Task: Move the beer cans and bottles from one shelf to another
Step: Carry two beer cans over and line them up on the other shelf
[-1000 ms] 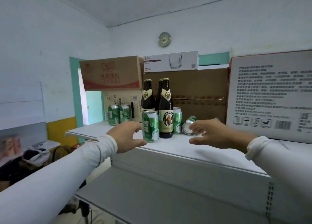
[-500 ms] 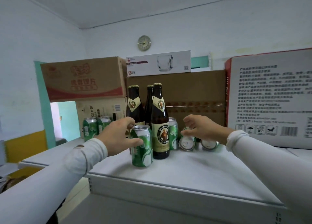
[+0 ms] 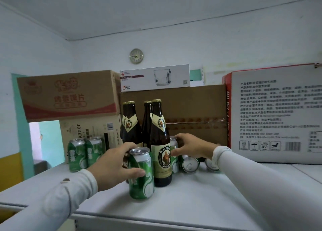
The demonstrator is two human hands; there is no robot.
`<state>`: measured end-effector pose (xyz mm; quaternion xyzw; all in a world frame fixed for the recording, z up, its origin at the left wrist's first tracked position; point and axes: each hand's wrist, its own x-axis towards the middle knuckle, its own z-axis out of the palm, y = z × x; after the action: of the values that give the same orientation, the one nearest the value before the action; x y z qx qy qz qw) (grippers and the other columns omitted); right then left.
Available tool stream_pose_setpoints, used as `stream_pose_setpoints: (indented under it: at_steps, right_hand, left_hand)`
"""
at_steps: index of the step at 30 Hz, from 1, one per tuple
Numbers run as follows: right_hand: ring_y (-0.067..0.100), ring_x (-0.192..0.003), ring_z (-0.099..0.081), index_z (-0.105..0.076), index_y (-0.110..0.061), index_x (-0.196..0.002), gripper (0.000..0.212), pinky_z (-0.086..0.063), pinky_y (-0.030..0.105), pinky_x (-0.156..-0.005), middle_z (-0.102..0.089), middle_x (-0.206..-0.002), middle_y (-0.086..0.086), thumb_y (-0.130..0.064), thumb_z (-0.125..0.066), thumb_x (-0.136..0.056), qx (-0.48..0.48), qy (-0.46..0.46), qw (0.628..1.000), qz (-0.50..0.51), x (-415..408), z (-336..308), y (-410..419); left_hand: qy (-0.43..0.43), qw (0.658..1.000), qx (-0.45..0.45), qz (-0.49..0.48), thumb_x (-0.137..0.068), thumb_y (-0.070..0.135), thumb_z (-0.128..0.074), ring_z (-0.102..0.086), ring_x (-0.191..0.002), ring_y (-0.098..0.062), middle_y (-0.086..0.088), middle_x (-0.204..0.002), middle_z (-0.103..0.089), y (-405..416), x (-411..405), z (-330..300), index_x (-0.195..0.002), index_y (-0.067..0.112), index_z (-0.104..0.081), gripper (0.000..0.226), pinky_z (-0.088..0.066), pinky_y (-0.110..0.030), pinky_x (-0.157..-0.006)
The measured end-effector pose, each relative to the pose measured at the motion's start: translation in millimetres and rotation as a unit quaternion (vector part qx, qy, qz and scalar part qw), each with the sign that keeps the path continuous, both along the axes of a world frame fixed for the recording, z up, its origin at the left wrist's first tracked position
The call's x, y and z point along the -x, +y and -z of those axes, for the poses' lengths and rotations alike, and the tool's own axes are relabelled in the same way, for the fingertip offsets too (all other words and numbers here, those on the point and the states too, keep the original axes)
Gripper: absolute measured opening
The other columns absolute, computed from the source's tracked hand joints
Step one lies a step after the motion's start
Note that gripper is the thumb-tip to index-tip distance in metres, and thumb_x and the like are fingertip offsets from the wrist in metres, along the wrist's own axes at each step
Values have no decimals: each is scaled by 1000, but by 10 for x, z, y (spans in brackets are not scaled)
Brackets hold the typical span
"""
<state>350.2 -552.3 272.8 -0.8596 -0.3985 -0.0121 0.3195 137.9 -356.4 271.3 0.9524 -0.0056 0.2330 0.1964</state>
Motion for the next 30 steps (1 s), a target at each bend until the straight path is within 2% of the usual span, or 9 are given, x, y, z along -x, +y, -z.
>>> stream_pose_setpoints:
  at_steps: [3, 7, 12, 15, 18, 21, 25, 28, 30]
  right_hand:
    - [13, -98, -66, -58, -19, -123, 57, -55, 34, -91, -69, -109, -4, -39, -83, -75, -4, -2, 1000, -4, 39, -11, -77]
    - [16, -95, -68, -62, -19, -114, 49, -55, 39, -91, -72, -103, -2, -41, -82, -75, 6, -14, 1000, -1, 122, -31, -268]
    - [11, -95, -70, -62, -19, -117, 46, -56, 35, -92, -73, -105, -4, -33, -81, -78, 10, 15, 1000, -12, 302, -75, -631]
    - [11, -98, -69, -61, -18, -119, 46, -56, 31, -92, -72, -108, -4, -29, -81, -79, 6, 28, 1000, -8, 420, -85, -893]
    - [12, -102, -69, -60, -17, -122, 47, -54, 30, -94, -72, -111, -3, -23, -80, -80, -4, 58, 998, -14, 529, -96, -1161]
    - [14, -106, -68, -58, -16, -124, 48, -53, 35, -98, -72, -114, -1, -19, -79, -81, -16, 96, 995, -18, 575, -77, -1364]
    - [18, -107, -67, -56, -15, -125, 43, -53, 38, -98, -71, -115, 2, -15, -74, -86, -52, 118, 991, -22, 689, -37, -1410]
    - [16, -100, -67, -59, -19, -115, 37, -56, 34, -92, -70, -109, 1, -32, -75, -84, -43, 85, 995, 7, 787, -31, -1331]
    - [17, -94, -67, -60, -21, -108, 48, -57, 37, -88, -70, -100, 0, -54, -76, -76, -11, 34, 998, 47, 810, -25, -1261]
  left_hand:
    - [-13, 1000, 6, -1, -70, 48, -78, -55, -101, 2, 22, -111, -59, 7, 3, 22, -118, 41, -46, 59, -42, -11, -77]
    - [-38, 999, 2, -15, -65, 51, -80, -55, -104, -4, 15, -115, -61, -16, 16, 15, -124, 31, -53, 68, -39, -19, -82]
    - [-40, 999, 12, -13, -65, 47, -82, -55, -104, -9, 12, -111, -60, -177, 67, 22, -115, 33, -53, 60, -40, -13, -74]
    - [-42, 999, 27, -2, -64, 46, -83, -55, -106, -11, 10, -114, -59, -312, 53, 29, -119, 26, -54, 65, -42, -20, -81]
    - [-46, 998, 44, 16, -63, 45, -84, -56, -100, -6, 13, -107, -61, -473, 32, 38, -114, 26, -56, 61, -45, -19, -82]
    - [-39, 998, 54, 23, -61, 47, -84, -57, -103, -11, 10, -110, -62, -620, -40, 43, -118, 25, -56, 68, -48, -31, -92]
    - [-20, 999, 43, 12, -64, 50, -82, -55, -105, -13, 7, -119, -56, -737, -115, 34, -126, 25, -49, 75, -48, -25, -80]
    - [16, 999, 42, 17, -65, 55, -79, -55, -108, -14, 7, -121, -57, -717, -123, -7, -129, 24, -47, 78, -49, -32, -93]
    - [37, 997, 62, 39, -65, 60, -75, -57, -107, -12, 9, -119, -59, -677, -112, -51, -127, 25, -51, 75, -50, -36, -95]
